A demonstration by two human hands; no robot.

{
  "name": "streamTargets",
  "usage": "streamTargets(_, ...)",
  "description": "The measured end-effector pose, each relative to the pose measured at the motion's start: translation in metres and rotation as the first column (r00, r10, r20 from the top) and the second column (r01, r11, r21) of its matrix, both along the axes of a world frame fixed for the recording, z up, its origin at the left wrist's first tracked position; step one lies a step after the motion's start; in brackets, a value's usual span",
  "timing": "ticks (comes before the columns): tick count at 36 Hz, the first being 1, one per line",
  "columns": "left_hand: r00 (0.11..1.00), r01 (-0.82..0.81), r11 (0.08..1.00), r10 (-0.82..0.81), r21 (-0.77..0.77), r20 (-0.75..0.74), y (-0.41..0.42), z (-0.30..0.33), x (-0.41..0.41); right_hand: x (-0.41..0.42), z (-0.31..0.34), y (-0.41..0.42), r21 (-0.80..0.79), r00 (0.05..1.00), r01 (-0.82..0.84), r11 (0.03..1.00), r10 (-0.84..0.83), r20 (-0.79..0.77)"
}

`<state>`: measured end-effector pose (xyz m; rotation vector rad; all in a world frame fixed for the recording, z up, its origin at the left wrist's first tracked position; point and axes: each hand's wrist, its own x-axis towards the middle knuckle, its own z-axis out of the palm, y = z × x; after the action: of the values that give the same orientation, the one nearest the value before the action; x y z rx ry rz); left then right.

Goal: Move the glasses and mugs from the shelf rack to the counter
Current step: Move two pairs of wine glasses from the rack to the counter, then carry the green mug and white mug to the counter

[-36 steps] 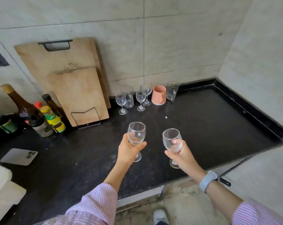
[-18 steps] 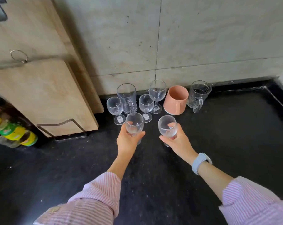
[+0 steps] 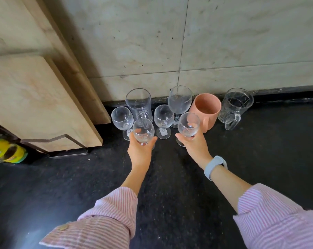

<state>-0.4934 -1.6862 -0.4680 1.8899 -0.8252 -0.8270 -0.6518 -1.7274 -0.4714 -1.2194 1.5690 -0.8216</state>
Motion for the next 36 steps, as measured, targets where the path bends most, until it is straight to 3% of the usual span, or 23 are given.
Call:
streamTargets(7,0.999,0.042,0.999,-0.041,-0.01,0.016,-0.006,-0.001,-0.001,0.002,0.004,-0.004,0.069,0.999,-0.04,0.997,0.041,-0.007)
streamTargets(15,0.985,0.13,0.987,-0.139,0.093,0.105,0.011,0.005,0.004,0.005,0.015,0.016,0.18,0.999,-0.01,0.984,0.019,-0.048)
streamTargets(19,0.921,0.259,0.947,-0.302,0.193,0.247,0.033,0.013,0.012,0.013,0.021,0.035,0.209,0.986,0.003,0.978,0.031,-0.161)
streamTargets(22,0.812,0.334,0.894,-0.434,0.3,0.39,0.058,0.022,0.029,0.024,0.028,0.056,0.229,0.953,-0.101,0.968,0.161,-0.259)
streamTargets(25,0.679,0.334,0.857,-0.507,0.392,0.53,0.089,0.037,0.055,0.045,0.042,0.079,0.229,0.829,-0.334,0.914,0.401,-0.39)
streamTargets(29,0.556,0.245,0.841,-0.53,0.483,0.64,0.145,0.067,0.099,0.088,0.068,0.117,0.119,0.562,-0.639,0.76,0.567,-0.602)
streamTargets(36,0.602,-0.058,0.905,-0.306,0.422,0.737,0.308,0.129,0.177,0.193,0.125,0.235,-0.048,0.316,-0.919,0.391,0.657,-0.685)
